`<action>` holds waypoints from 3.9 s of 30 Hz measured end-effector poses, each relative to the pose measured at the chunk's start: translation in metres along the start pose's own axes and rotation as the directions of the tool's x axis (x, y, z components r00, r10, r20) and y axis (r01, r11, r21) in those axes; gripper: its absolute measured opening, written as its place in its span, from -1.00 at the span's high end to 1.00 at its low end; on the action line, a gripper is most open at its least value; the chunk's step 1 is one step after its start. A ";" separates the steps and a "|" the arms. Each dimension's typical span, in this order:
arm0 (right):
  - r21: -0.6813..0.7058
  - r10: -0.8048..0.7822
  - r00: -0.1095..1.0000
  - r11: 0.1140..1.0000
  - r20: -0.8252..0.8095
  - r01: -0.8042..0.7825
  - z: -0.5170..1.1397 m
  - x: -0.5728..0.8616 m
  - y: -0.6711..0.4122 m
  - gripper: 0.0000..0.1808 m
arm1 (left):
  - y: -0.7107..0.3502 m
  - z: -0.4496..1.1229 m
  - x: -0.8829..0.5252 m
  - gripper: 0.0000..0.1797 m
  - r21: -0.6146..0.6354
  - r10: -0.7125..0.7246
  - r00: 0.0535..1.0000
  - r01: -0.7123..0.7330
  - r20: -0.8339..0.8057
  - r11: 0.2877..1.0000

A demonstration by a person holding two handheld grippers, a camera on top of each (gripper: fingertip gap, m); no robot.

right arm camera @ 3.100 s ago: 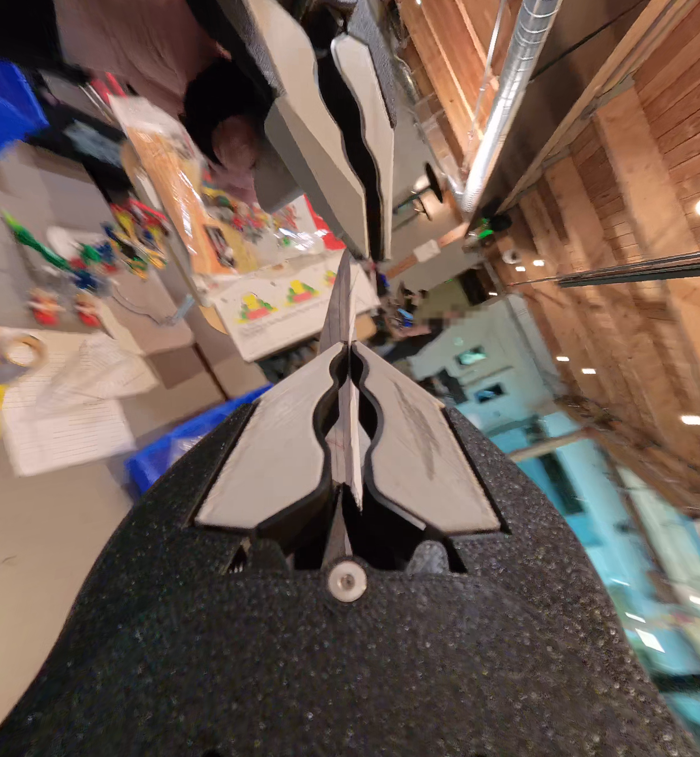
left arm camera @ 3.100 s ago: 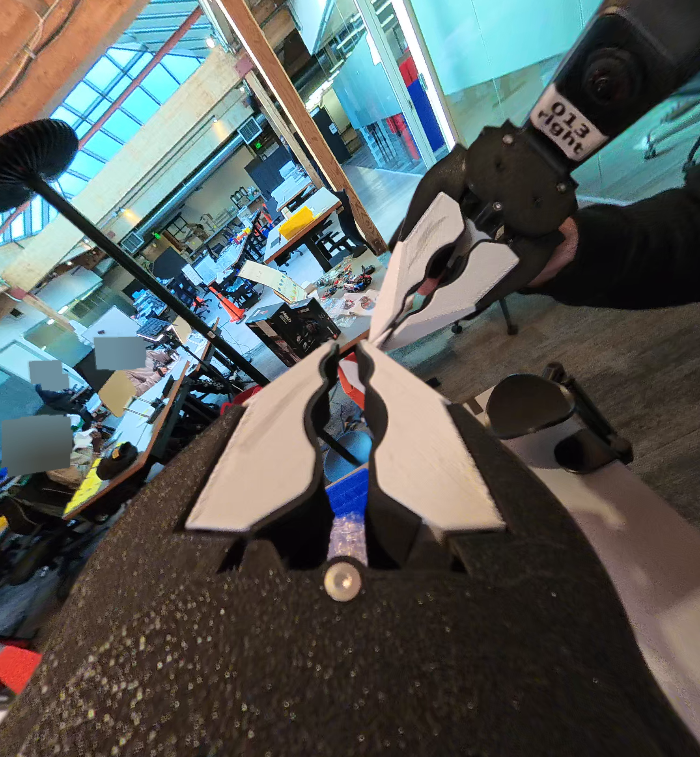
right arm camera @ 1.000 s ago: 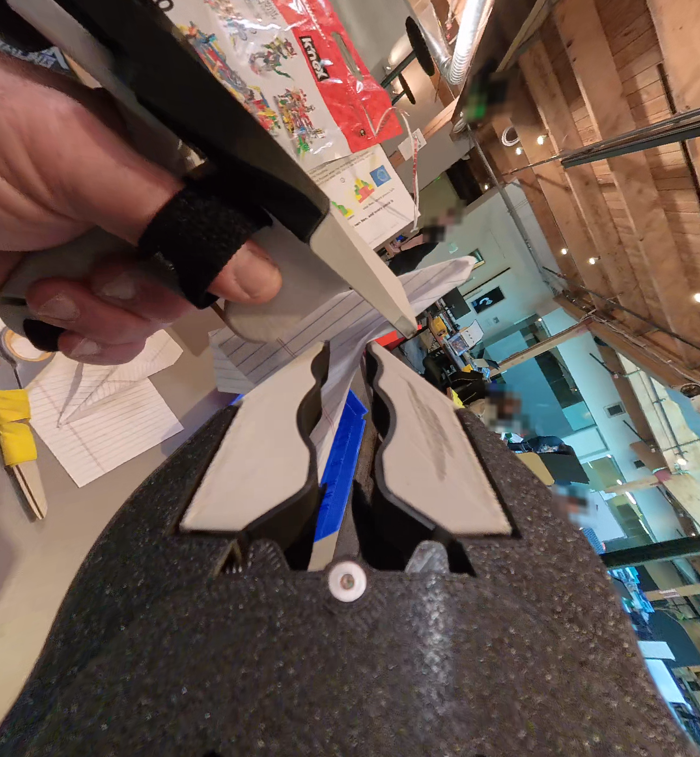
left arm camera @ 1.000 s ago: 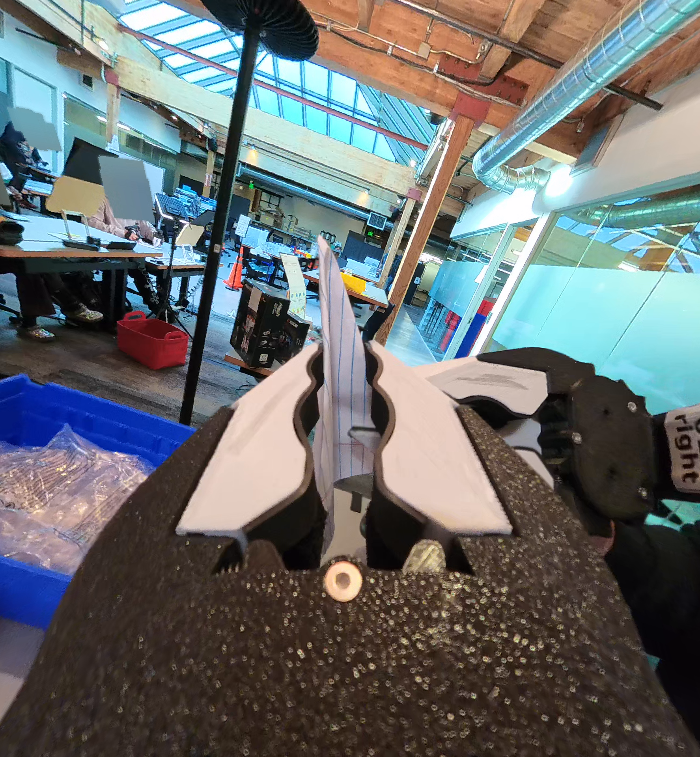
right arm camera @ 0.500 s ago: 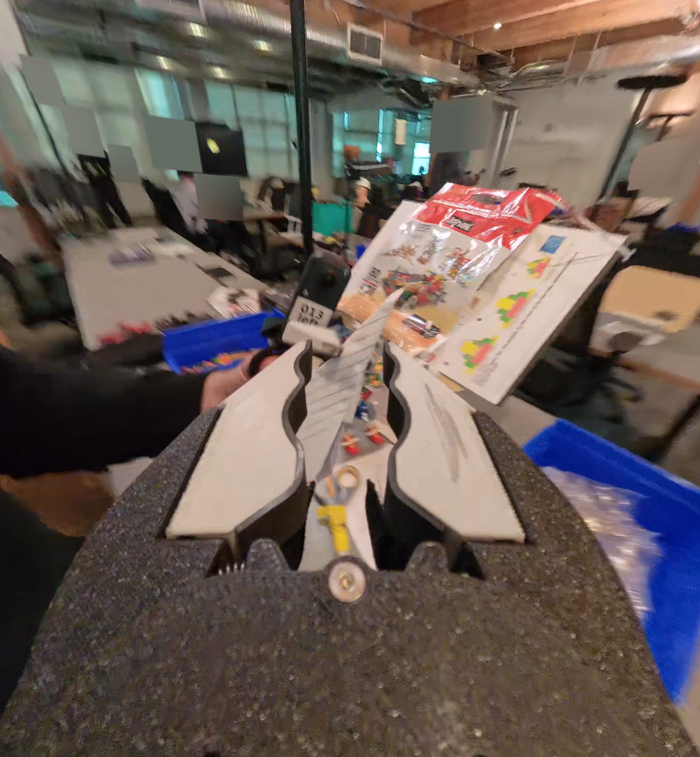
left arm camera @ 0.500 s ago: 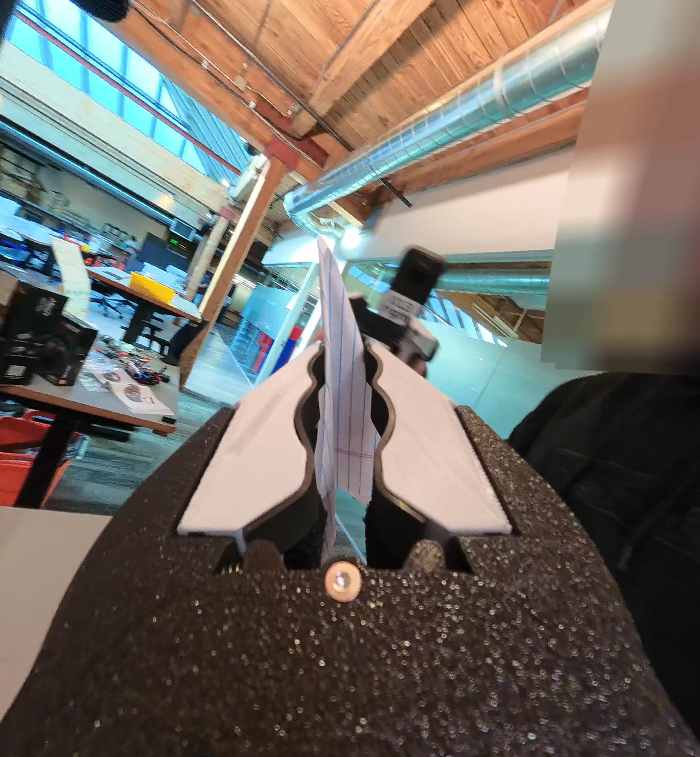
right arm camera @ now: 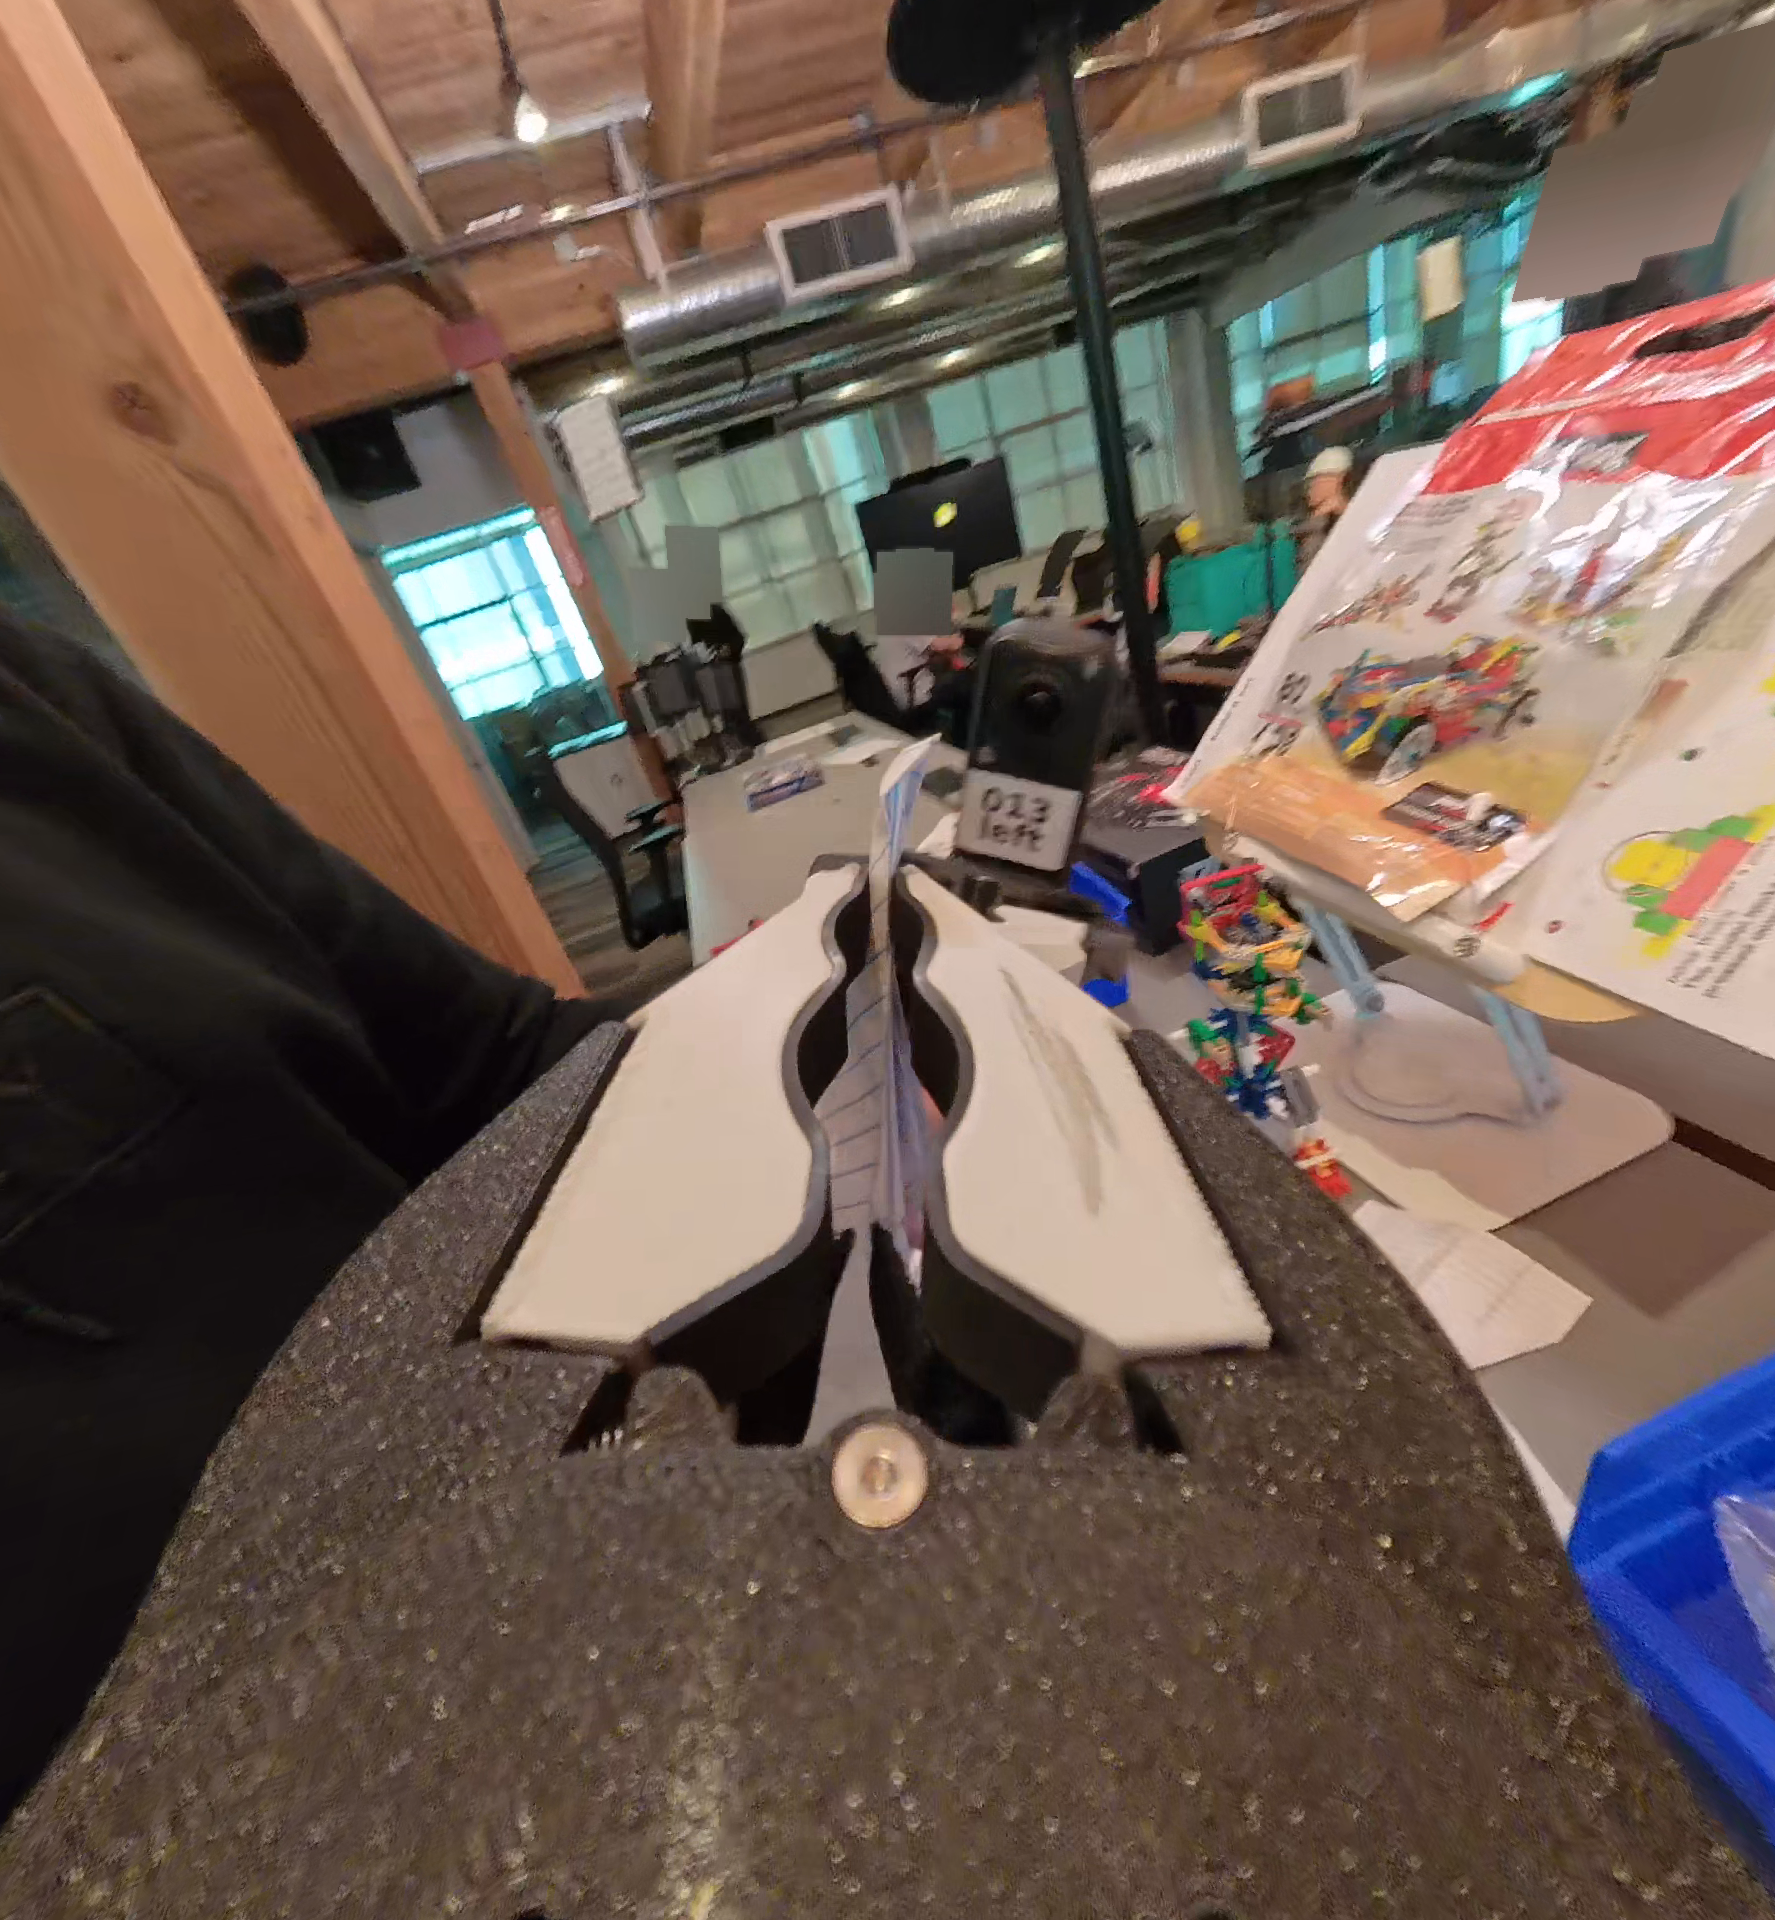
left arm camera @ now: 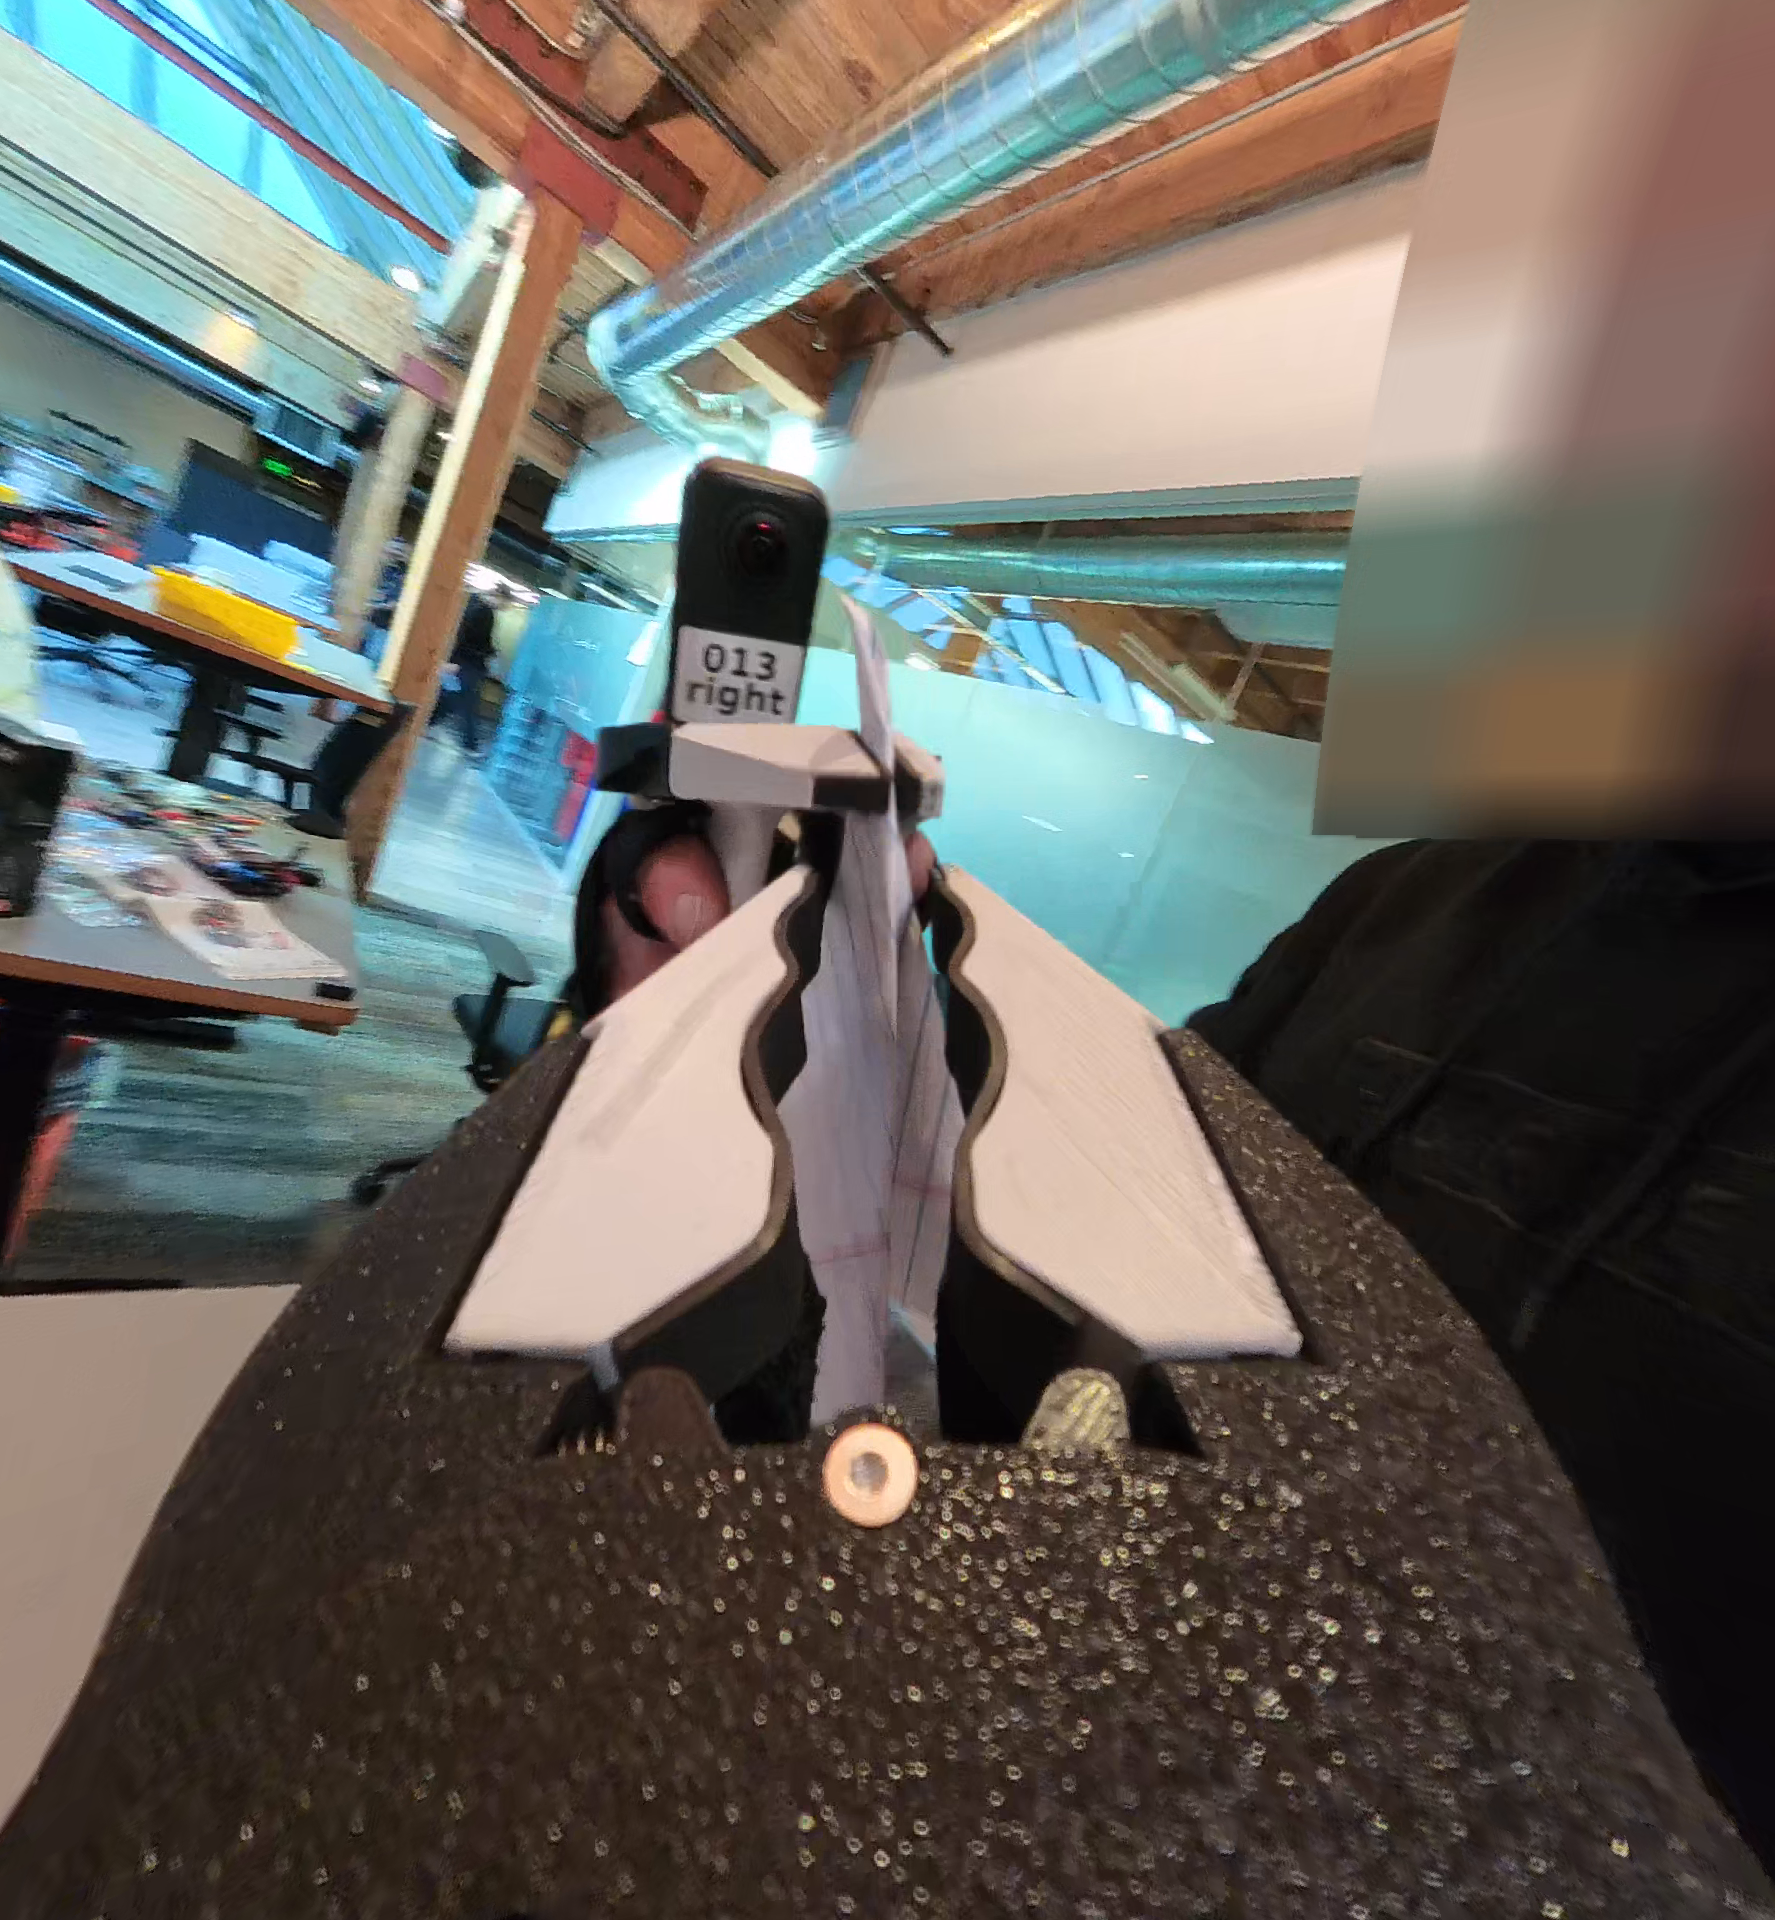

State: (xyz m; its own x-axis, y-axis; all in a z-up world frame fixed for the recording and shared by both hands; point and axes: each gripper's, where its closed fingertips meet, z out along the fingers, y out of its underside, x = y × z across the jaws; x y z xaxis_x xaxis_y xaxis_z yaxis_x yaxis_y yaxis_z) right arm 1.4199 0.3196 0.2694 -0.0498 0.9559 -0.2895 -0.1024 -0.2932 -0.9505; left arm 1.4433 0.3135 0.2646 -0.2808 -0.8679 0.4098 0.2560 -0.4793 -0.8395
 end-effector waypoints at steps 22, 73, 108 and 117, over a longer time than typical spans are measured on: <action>0.168 0.106 0.975 0.983 -0.197 -0.073 -0.033 0.035 0.006 0.76 | 0.034 -0.016 -0.044 1.00 -0.329 0.334 0.850 -0.204 0.408 0.922; -0.110 0.071 0.965 0.989 -0.254 -0.102 -0.056 0.003 0.065 0.89 | 0.077 -0.059 -0.040 1.00 -0.950 0.915 0.400 -0.303 -0.055 0.076; -0.113 -0.039 0.889 0.993 -0.456 -0.014 -0.072 0.022 0.062 1.00 | 0.059 -0.047 -0.035 1.00 -0.945 0.931 0.357 -0.323 -0.075 0.047; -0.203 -0.168 0.832 0.977 -0.529 0.069 -0.104 0.037 0.049 1.00 | 0.052 -0.056 -0.038 1.00 -0.958 0.903 0.420 -0.283 -0.084 0.043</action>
State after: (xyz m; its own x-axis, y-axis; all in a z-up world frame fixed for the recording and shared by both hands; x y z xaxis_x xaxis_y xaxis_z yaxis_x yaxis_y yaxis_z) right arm 1.5160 0.3426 0.2001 0.5010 0.8540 -0.1405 0.0979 -0.2172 -0.9712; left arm 1.4150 0.3287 0.1856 0.0357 -0.7869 -0.6161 -0.7960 0.3503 -0.4936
